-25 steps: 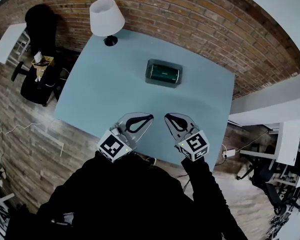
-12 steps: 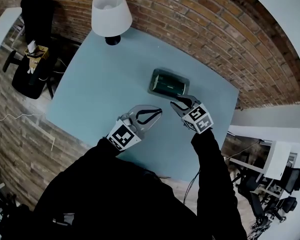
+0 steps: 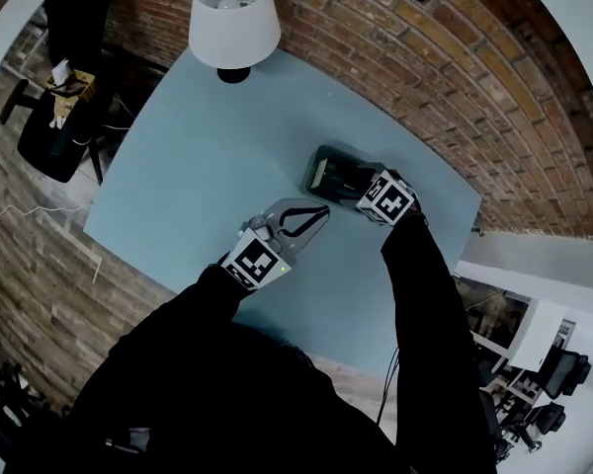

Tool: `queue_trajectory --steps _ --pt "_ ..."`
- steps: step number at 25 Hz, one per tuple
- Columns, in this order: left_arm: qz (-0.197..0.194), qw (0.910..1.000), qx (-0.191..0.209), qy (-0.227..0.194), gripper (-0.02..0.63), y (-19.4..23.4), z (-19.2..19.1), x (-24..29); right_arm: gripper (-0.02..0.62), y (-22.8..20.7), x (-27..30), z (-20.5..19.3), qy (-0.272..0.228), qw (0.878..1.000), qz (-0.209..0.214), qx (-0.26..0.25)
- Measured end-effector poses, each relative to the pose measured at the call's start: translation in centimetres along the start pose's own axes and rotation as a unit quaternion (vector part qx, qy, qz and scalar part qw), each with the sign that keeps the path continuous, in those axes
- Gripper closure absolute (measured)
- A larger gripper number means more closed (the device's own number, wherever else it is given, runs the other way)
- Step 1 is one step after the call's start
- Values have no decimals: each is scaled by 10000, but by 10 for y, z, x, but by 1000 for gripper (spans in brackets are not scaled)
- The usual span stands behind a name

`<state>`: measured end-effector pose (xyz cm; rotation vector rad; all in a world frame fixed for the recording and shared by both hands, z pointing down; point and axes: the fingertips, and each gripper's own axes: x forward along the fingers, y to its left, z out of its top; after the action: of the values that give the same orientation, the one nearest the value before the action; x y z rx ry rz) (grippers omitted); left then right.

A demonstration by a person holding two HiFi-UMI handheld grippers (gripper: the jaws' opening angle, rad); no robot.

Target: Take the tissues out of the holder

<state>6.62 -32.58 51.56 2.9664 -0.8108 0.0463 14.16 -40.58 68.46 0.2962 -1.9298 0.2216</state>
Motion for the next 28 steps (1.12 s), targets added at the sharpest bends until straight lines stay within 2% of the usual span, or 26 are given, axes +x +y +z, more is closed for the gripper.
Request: queue_trajectory --steps 9,13,18,28 --pt "49 9998 -168 53 597 17 -17 0 183 -16 53 -30 938 9942 344 -401" --pt "124 9996 -239 81 597 21 -21 -5 187 -25 60 -35 1258 9879 -49 -900" --pt "140 9996 -213 102 597 18 -23 -11 243 -28 58 -33 1263 9885 -89 -827" --pt "134 9999 31 -43 597 -6 3 -20 244 -22 -20 -5 1079 9919 -371 -562"
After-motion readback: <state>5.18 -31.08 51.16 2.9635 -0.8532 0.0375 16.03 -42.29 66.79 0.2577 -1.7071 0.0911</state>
